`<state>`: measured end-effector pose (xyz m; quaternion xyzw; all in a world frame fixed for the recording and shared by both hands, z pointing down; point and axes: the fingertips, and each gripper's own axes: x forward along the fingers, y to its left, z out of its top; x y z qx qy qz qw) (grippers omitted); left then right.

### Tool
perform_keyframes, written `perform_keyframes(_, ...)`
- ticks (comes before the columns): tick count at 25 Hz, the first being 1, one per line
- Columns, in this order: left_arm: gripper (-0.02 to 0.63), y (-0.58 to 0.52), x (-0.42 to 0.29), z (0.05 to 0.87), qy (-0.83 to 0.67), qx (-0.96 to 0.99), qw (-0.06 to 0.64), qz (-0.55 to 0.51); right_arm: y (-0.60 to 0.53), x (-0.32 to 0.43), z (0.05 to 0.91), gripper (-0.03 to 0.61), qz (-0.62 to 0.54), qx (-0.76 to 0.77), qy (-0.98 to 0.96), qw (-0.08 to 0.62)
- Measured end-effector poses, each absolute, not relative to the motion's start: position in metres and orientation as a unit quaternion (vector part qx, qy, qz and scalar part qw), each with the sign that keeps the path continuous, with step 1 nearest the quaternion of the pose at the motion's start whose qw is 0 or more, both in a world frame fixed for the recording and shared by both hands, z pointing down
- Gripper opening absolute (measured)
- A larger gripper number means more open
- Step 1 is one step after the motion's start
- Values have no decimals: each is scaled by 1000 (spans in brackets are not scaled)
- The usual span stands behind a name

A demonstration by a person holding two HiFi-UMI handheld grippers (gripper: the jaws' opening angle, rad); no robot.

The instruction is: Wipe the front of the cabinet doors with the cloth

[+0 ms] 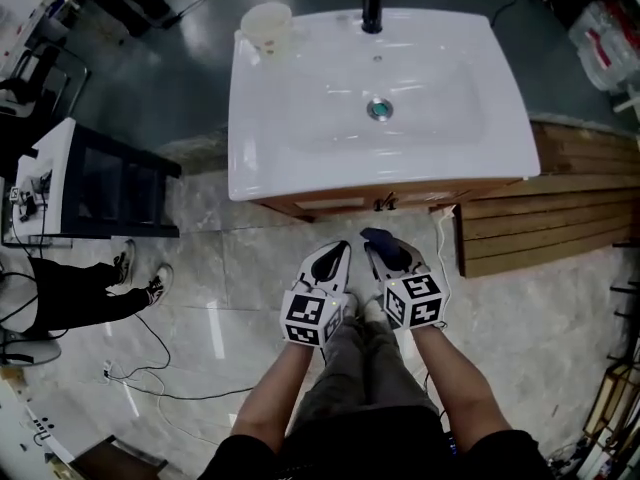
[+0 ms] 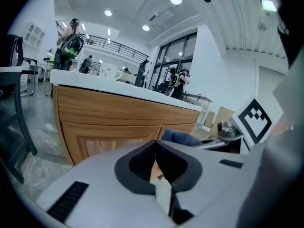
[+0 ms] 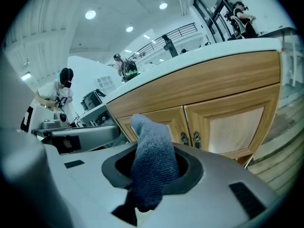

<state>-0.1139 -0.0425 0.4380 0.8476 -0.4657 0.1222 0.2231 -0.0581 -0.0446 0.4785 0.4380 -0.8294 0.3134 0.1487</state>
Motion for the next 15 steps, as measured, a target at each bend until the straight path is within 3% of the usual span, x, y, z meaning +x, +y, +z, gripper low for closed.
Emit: perform_keyframes(15,8,-60,-135,426,-442,864,219,102,-70,-61,465,109,302,484,-809,143)
